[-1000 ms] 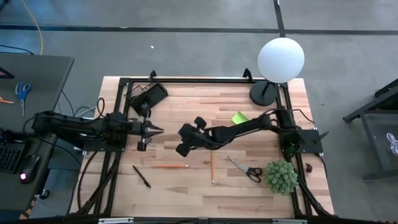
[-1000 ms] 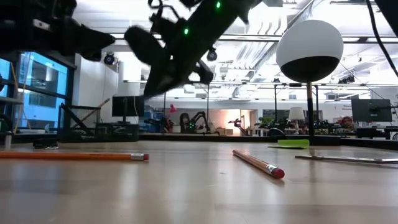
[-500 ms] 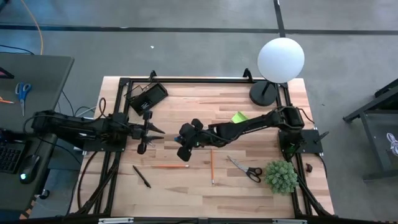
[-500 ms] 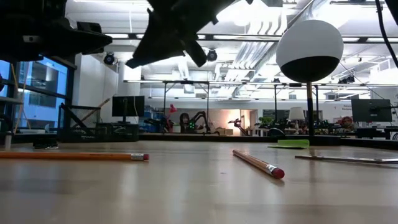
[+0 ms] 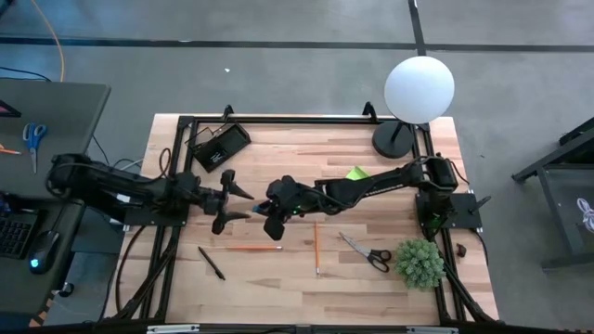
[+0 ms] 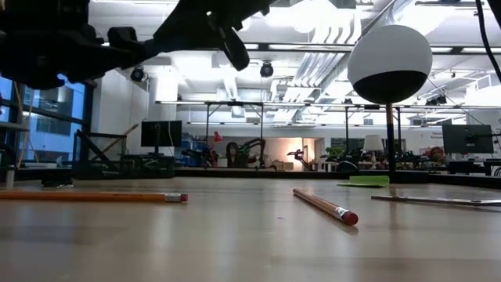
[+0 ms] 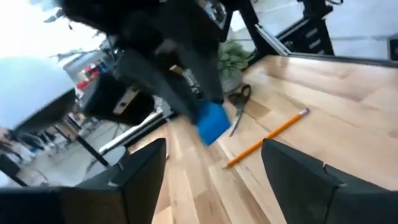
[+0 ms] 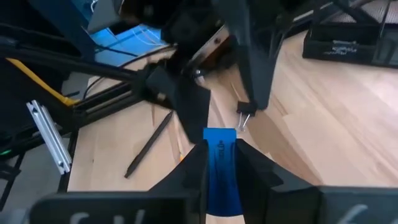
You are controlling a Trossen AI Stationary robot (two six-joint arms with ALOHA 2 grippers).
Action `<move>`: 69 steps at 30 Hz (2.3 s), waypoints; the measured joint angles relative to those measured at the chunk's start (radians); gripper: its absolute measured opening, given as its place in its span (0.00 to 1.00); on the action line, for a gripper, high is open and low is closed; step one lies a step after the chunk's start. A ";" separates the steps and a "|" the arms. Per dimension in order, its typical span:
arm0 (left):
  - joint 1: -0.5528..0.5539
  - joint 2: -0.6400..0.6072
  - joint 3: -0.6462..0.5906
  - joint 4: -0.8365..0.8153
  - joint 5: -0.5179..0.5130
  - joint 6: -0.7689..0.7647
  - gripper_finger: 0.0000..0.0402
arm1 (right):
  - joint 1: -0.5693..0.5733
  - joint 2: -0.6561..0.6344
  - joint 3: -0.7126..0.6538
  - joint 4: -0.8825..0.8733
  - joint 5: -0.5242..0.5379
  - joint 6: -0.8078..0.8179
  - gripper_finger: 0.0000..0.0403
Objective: Pick and place office supplies into organizer
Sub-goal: Put the blue eraser into the bottom left section of the desk organizer
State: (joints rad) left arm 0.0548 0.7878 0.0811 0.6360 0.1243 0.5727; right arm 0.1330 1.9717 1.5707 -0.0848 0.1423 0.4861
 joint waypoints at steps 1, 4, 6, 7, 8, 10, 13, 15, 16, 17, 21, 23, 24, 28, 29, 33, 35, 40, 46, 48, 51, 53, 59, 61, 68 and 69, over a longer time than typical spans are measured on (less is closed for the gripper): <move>-0.017 0.019 0.000 0.021 -0.033 0.017 0.63 | -0.001 0.000 0.000 0.005 0.001 -0.005 0.12; -0.067 0.077 0.000 0.089 -0.153 0.074 0.60 | -0.001 0.001 0.000 0.042 0.005 -0.019 0.12; -0.093 0.108 0.000 0.153 -0.211 0.101 0.57 | -0.001 0.001 0.000 0.062 0.003 -0.021 0.13; -0.105 0.124 0.000 0.189 -0.227 0.111 0.56 | -0.001 0.001 0.000 0.060 0.003 -0.020 0.13; -0.115 0.137 0.000 0.220 -0.238 0.122 0.54 | -0.001 0.001 0.000 0.058 0.004 -0.020 0.13; -0.132 0.161 0.000 0.266 -0.256 0.143 0.50 | -0.001 0.001 0.000 0.056 0.004 -0.022 0.13; -0.150 0.187 0.000 0.302 -0.260 0.165 0.43 | -0.001 0.001 0.000 0.061 0.004 -0.024 0.13; -0.149 0.204 0.001 0.309 -0.259 0.179 0.38 | -0.001 0.001 0.000 0.062 0.004 -0.032 0.13; -0.148 0.211 0.003 0.309 -0.259 0.181 0.35 | 0.000 0.001 0.000 0.067 0.003 -0.036 0.13; -0.147 0.217 0.008 0.310 -0.259 0.182 0.33 | 0.000 0.001 0.000 0.067 0.001 -0.040 0.14; -0.147 0.238 0.028 0.310 -0.256 0.175 0.22 | 0.001 0.001 0.000 0.068 0.000 -0.042 0.14; -0.147 0.241 0.033 0.305 -0.252 0.158 0.15 | 0.001 0.001 0.000 0.067 0.001 -0.042 0.14; -0.147 0.245 0.034 0.305 -0.252 0.153 0.11 | 0.001 0.001 0.000 0.066 0.001 -0.042 0.14; -0.147 0.245 0.034 0.294 -0.252 0.152 0.02 | 0.001 0.001 0.000 0.067 0.004 -0.049 0.14; -0.147 0.245 0.035 0.295 -0.252 0.152 0.03 | 0.001 0.001 0.000 0.066 0.007 -0.049 0.14; -0.147 0.245 0.035 0.294 -0.255 0.137 0.02 | 0.001 0.001 0.000 0.052 0.026 -0.048 0.14; -0.147 0.245 0.035 0.293 -0.270 0.130 0.01 | 0.001 0.001 0.001 0.049 0.032 -0.050 0.15; -0.148 0.245 0.038 0.263 -0.359 0.124 0.01 | -0.002 0.001 0.001 0.038 0.044 -0.050 0.18; -0.149 0.245 0.040 0.221 -0.445 0.103 0.00 | -0.003 -0.012 0.001 -0.020 0.051 -0.099 0.21; -0.148 0.244 0.039 0.192 -0.498 0.103 0.00 | -0.001 -0.033 -0.002 -0.073 0.078 -0.113 0.22; -0.147 0.244 0.038 0.152 -0.577 0.103 0.00 | 0.011 -0.071 -0.001 -0.169 0.154 -0.129 0.24; -0.147 0.244 0.038 0.148 -0.615 0.103 0.00 | 0.020 -0.089 -0.001 -0.230 0.225 -0.129 0.25; -0.147 0.244 0.038 0.149 -0.864 0.044 0.00 | 0.069 -0.115 -0.001 -0.369 0.397 -0.115 0.27; -0.146 0.242 0.038 0.153 -1.004 -0.014 0.00 | 0.089 -0.111 -0.001 -0.391 0.417 -0.114 0.27; -0.146 0.236 0.053 0.020 -1.239 -0.168 0.00 | 0.133 -0.082 -0.021 -0.384 0.475 -0.180 0.27; -0.144 0.236 0.067 -0.031 -1.262 -0.188 0.00 | 0.135 -0.080 -0.031 -0.383 0.491 -0.187 0.27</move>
State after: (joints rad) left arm -0.0896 1.0241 0.1476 0.6052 -1.1375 0.3846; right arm 0.2681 1.8914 1.5397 -0.4675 0.6333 0.2992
